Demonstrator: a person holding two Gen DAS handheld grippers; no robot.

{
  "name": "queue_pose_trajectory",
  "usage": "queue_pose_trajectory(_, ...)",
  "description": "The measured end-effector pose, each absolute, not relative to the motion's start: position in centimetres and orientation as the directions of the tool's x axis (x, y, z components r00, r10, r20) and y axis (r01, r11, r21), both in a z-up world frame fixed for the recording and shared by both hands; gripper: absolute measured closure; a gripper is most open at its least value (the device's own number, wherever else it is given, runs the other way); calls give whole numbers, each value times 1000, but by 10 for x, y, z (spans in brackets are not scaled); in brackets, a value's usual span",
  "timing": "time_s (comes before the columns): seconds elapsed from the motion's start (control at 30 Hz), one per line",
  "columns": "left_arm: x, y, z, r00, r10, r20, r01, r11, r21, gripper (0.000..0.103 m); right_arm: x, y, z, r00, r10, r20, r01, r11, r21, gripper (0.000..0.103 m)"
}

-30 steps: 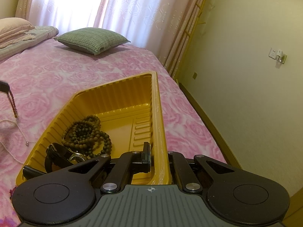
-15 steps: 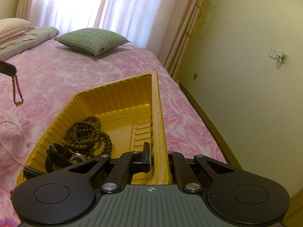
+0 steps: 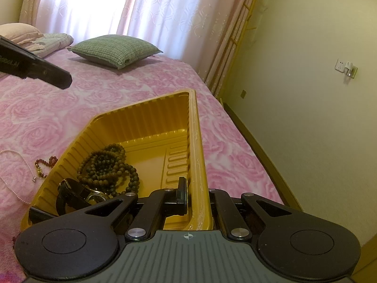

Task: Organize jewelry
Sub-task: 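Carry the bead bracelet into the yellow tray and open the left gripper, then grasp the red-brown bead bracelet on the bed with the left gripper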

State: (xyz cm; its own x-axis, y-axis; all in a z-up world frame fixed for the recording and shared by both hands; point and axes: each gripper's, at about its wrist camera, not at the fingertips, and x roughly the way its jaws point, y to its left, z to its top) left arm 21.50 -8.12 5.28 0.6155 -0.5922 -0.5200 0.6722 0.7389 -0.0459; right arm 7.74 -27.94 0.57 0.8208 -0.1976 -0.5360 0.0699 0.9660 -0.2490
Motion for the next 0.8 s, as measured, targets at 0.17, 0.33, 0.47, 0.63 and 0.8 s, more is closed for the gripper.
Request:
queue_pose_trajectory(0.17,222,-58,26,637,-521,-568,615,788,-32,97,78,-280,5,821,-199,-536,74,966,-246,100)
queue_pose_trajectory(0.33,227,-37,-12,618,-468,-632,582,813,-34,96,79,-281,4,819,-202,-538,77,966,-246,100)
queue_pose_trajectory(0.47,226,-30,-38,601,-455,-658,581,813,-31,89,80,-280,2,817,-206,-539,78,965,-251,100)
queue_pose_trajectory(0.63,227,-29,-55,591,-441,-675,581,813,-22,82,81,-281,1,816,-208,-540,79,964,-253,100)
queue_pose_trajectory(0.8,234,-30,-66,576,-440,-689,569,821,-48,82,82,-281,0,814,-210,-542,79,964,-255,99)
